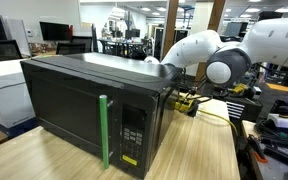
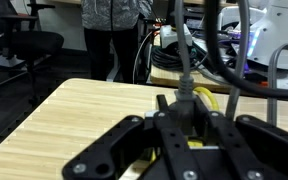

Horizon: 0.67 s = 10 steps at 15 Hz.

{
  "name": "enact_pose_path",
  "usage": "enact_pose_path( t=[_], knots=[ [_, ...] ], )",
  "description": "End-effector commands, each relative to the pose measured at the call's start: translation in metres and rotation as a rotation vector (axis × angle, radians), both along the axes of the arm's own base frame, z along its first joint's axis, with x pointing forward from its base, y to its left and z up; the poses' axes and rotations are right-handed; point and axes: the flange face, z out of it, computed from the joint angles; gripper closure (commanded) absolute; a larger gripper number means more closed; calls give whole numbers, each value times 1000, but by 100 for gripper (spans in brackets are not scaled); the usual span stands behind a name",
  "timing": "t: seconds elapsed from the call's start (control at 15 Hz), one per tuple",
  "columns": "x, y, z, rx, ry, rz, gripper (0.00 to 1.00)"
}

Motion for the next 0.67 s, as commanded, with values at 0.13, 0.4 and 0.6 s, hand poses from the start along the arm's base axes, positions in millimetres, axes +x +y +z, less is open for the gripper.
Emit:
enact_pose_path(
  t=[0.13,0.4,0.6],
  knots=[
    [-3,-4,-8,-16,-16,-10,93],
    [2,-3,-10,24,-61,0,93],
    [5,-1,-8,30,-72,2,93]
  ],
)
